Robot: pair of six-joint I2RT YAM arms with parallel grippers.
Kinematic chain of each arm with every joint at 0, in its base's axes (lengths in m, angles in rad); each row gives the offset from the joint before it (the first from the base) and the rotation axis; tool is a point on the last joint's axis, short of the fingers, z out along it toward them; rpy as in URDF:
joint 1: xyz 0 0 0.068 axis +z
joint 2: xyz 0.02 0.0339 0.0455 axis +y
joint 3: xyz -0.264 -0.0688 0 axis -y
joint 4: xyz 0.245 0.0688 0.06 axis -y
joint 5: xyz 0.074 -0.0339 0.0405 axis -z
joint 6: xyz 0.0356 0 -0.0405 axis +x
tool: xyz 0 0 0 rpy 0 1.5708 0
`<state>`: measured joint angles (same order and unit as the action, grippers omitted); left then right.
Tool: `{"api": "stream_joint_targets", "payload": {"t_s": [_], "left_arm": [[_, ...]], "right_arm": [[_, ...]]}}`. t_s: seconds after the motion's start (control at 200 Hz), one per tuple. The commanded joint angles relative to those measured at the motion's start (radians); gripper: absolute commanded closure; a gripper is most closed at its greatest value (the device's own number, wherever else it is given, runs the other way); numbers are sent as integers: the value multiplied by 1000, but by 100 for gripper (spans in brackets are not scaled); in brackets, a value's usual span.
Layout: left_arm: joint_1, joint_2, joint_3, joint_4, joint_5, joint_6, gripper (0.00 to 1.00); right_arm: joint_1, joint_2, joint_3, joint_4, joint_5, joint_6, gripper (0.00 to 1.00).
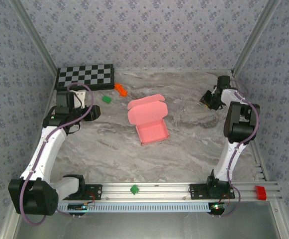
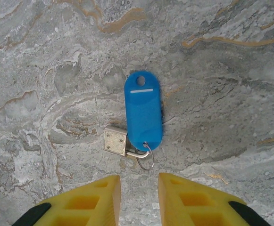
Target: Fold the paper box
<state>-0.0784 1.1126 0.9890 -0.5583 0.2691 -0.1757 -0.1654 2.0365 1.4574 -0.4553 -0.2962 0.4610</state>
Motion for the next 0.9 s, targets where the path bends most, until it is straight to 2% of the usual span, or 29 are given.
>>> {"api": "stream_joint_targets", "payload": {"t_s": [0.0, 0.36, 0.895], "left_arm": [[8, -22, -3, -7, 17, 16, 40], [9, -28, -3, -8, 16, 18, 40], [8, -31, -4, -8, 15, 18, 40]], "right_arm": [[2, 32, 15, -5, -5, 24, 72], [10, 66, 38, -18, 1, 27, 71], [21, 117, 89, -25, -24, 35, 77]]}}
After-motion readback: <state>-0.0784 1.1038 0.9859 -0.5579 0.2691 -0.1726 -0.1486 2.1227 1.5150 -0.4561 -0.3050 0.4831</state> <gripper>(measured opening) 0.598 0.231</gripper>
